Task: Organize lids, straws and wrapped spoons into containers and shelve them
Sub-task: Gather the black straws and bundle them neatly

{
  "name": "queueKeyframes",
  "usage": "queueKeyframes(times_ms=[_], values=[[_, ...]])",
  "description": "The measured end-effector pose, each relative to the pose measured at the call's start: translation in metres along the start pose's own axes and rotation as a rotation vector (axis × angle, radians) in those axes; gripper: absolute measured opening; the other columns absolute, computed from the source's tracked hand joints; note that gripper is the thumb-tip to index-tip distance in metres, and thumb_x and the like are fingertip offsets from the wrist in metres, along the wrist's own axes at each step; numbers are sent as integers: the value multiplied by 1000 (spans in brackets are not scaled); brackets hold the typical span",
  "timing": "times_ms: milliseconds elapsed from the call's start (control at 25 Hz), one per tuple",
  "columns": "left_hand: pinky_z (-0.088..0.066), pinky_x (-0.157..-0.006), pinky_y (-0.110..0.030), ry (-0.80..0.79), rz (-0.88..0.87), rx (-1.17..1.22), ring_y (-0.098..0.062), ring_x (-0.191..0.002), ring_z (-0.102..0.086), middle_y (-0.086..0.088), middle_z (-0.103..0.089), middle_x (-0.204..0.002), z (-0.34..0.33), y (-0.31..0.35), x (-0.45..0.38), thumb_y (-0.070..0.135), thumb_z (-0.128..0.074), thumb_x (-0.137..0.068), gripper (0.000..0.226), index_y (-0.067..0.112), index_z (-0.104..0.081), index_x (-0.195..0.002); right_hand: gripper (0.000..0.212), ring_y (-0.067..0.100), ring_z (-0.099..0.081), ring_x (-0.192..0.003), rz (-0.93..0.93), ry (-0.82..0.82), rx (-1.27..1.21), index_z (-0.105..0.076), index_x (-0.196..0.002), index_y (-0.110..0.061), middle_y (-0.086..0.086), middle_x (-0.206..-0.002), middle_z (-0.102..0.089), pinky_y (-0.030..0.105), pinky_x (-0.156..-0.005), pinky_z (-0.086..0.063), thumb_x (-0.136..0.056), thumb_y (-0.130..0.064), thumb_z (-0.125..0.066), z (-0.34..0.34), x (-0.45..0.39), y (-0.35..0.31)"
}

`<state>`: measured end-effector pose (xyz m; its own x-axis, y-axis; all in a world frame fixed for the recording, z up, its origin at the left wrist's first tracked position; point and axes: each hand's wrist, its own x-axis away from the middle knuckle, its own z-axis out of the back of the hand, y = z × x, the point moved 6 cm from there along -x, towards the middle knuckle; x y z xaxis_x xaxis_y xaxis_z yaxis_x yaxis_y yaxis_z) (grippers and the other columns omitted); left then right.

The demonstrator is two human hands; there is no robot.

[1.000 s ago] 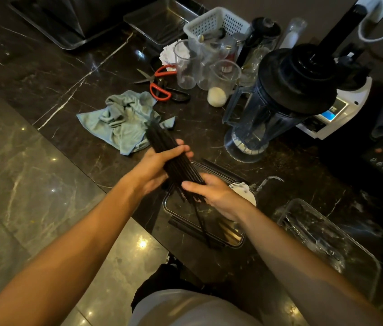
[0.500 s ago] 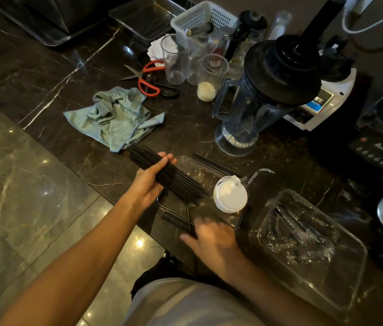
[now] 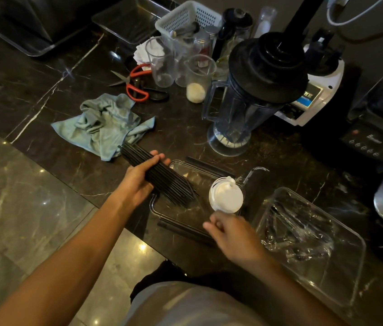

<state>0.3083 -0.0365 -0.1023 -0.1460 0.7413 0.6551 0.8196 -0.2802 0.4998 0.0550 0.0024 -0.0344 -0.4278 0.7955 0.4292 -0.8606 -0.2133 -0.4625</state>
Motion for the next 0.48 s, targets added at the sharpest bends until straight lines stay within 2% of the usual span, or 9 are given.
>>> queueKeyframes(times_ms=[80, 120, 240, 360, 400, 480], values=[[-59, -96, -47, -48, 69, -49, -25, -103, -77, -9, -77, -109, -8, -10, 3, 2, -63, -96, 28, 11, -67, -123, 18, -6, -58, -66, 57, 208, -157, -68, -95, -27, -15, -72, -61, 12, -57, -41, -104, -39, -58, 20, -16, -8], [-58, -98, -48, -94, 98, -71, -24, -104, -75, -10, -76, -109, -13, -17, 4, 4, -63, -96, 26, 11, -68, -121, 21, -4, -61, -70, 62, 261, -208, -71, -98, -25, -14, -75, -65, 14, -60, -46, -105, -38, -56, 23, -27, -11], [-56, -102, -48, -198, 140, -42, -25, -111, -71, -9, -74, -109, -24, -34, 5, 8, -64, -97, 17, 11, -72, -112, 27, 5, -66, -74, 32, 261, -341, -75, -94, -23, -8, -75, -69, 32, -67, -56, -106, -36, -54, 14, -57, -13], [-58, -100, -46, -159, 148, -1, -25, -109, -74, -10, -74, -112, -23, -41, 2, 7, -66, -94, 23, 11, -70, -116, 28, 9, -67, -78, 52, 207, -378, -76, -89, -22, -6, -77, -70, 42, -72, -57, -104, -36, -57, 5, -70, -13], [-57, -101, -46, -149, 144, 0, -25, -108, -74, -11, -74, -113, -21, -41, 1, 6, -67, -93, 23, 12, -70, -115, 28, 9, -67, -82, 58, 200, -370, -77, -91, -22, -6, -81, -71, 43, -75, -58, -103, -38, -58, 4, -71, -13], [-53, -105, -47, -165, 124, 42, -24, -108, -72, -9, -73, -110, -20, -36, 1, 7, -67, -94, 18, 14, -71, -110, 25, 7, -66, -92, -3, 245, -424, -77, -99, -26, -9, -92, -68, 34, -80, -57, -103, -40, -57, 7, -66, -13]])
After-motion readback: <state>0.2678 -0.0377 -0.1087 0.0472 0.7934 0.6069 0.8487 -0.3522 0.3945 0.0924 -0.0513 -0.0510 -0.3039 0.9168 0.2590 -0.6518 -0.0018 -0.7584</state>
